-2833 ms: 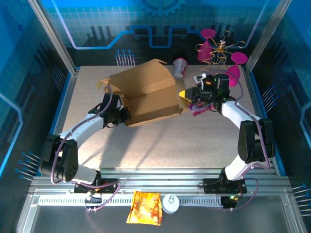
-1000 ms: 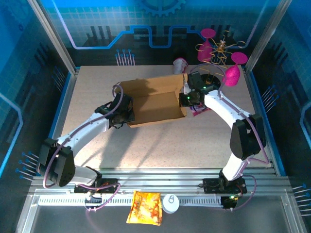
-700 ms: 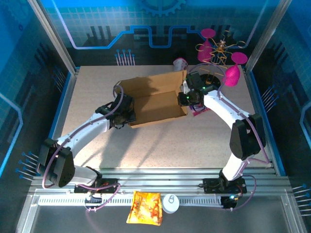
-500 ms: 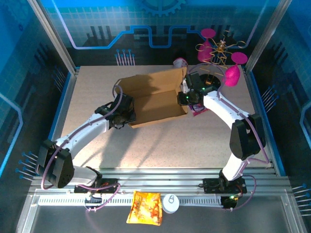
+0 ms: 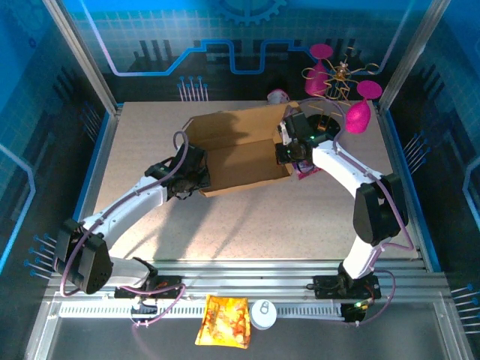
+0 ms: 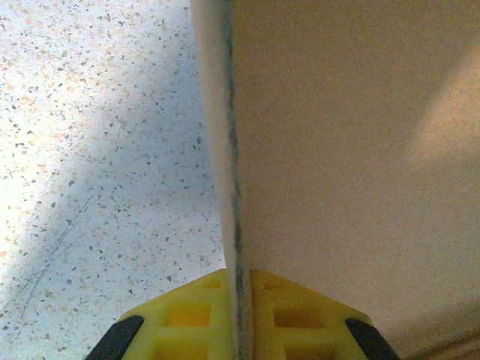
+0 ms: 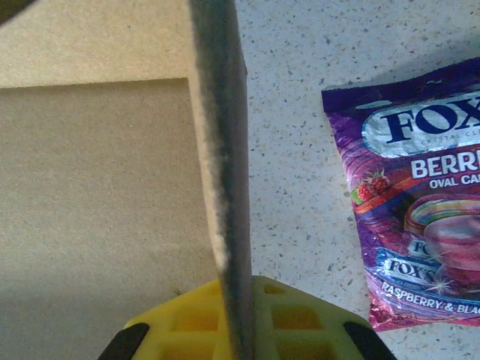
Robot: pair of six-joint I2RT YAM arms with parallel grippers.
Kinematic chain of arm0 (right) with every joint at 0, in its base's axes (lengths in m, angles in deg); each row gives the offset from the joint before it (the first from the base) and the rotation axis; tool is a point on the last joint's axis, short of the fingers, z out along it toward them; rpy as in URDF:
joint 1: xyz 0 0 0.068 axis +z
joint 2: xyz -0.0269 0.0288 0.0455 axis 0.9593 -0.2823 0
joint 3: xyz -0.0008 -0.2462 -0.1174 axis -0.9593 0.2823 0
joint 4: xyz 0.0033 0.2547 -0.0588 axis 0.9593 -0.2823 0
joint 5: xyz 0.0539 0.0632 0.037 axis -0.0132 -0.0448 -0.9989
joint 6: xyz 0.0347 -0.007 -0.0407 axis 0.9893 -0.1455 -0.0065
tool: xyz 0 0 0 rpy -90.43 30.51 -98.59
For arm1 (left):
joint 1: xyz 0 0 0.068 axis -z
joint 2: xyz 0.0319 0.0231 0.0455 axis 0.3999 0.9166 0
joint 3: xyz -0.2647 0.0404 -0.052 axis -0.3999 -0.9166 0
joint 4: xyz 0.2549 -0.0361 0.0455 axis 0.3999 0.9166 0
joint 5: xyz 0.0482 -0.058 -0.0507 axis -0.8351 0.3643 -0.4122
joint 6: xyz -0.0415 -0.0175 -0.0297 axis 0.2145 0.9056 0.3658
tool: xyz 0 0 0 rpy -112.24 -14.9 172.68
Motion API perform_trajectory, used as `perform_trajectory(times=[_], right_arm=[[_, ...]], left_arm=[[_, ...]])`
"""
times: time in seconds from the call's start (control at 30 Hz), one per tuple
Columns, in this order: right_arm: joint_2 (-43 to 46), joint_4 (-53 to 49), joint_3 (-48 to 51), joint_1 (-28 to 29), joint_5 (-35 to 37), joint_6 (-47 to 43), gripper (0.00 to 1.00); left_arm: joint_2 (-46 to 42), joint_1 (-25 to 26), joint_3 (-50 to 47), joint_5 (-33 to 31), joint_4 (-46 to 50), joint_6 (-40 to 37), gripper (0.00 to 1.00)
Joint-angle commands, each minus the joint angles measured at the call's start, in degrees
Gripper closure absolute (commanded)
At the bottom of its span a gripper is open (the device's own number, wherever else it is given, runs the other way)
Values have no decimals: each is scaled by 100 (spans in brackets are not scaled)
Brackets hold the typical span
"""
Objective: Fold the paper box
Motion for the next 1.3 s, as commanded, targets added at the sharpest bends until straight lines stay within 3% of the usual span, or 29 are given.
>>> perform_trajectory(times=[0.0, 0.37, 0.53, 0.9, 1.07, 1.27], right_arm=[[-94, -141, -118, 194, 416, -315, 100], [-308, -109, 55, 358, 210, -138, 100], [-434, 422, 544, 217, -165, -46, 100], [-507, 828, 1054, 267, -611, -89, 81], [-360, 812, 1158, 241, -609, -116, 62], [-84, 790, 1193, 97, -725, -98, 56]], left_arm=[[-201, 166, 278, 195, -52, -74, 100], [212, 168, 130, 159, -403, -103, 100], [391, 23, -506, 173, -1238, -81, 100], [477, -42, -1740, -289, -2947, -788, 100], [451, -48, -1979, -468, -3112, -871, 100], [383, -42, -2087, -551, -3093, -852, 100]])
